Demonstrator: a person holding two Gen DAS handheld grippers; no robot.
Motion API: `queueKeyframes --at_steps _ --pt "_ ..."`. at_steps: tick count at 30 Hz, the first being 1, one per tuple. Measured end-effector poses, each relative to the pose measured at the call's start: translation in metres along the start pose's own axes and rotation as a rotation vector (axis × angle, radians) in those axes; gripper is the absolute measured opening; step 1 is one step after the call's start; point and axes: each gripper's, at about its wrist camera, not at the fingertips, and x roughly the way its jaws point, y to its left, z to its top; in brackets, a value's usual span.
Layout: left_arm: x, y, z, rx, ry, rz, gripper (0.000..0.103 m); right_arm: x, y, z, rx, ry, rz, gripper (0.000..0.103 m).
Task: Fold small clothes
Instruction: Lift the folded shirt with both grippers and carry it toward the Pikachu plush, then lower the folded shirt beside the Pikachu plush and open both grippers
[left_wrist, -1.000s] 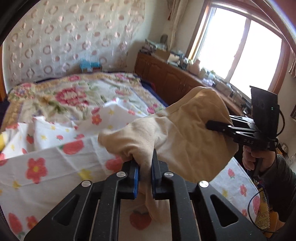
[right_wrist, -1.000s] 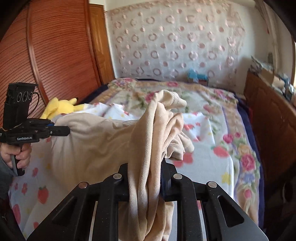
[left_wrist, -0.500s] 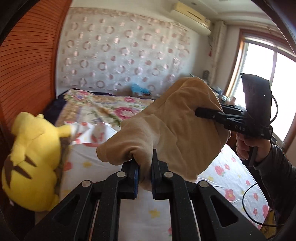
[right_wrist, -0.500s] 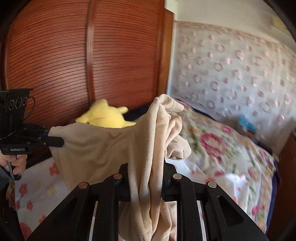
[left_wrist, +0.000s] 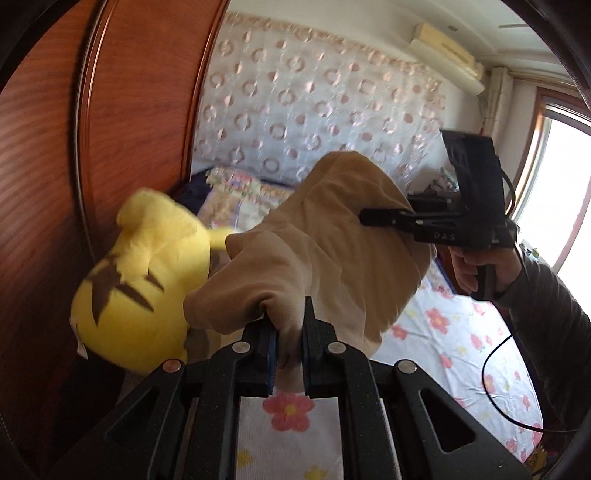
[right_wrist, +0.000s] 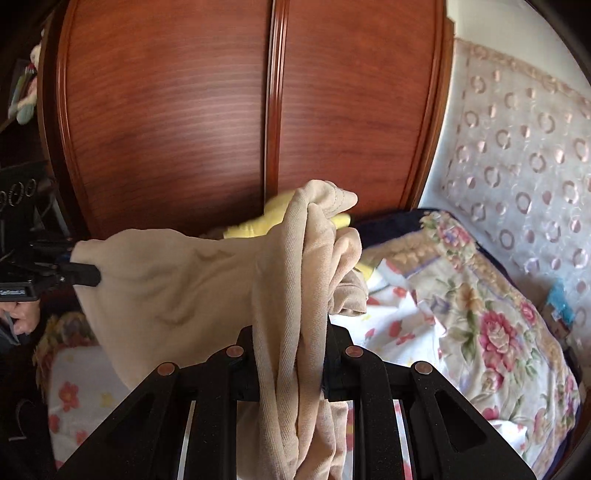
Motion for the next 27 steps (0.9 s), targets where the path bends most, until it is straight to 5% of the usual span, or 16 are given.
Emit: queueKeyframes --at_steps 5,13,15,19,23,27 --pt "0.060 0.010 -0.016 -0.013 0.092 0.047 0.011 0.082 -0.040 0.013 -0.065 0.076 -0.005 0.020" --pt "0.079 0.030 -0.025 -0.037 0.120 0.101 0.011 0.151 -0.064 0.032 -0.004 0.080 0.030 0.022" --pt "0.079 0.033 -0.026 -0.043 0.129 0.115 0.011 0.151 -0.057 0.022 0.032 0.074 0.022 0.026" --pt "0.073 0.029 -0.031 0.006 0.119 0.136 0.030 0.121 -0.036 0.002 0.106 0.055 -0.042 0.042" --pt "0.058 0.022 -0.030 0.062 0.075 0.153 0.041 0.096 -0.028 -0.010 0.161 0.004 -0.069 0.042" --pt "0.032 0.008 -0.028 0.105 -0.016 0.161 0.067 0.054 -0.004 -0.035 0.222 -0.048 -0.128 0.042"
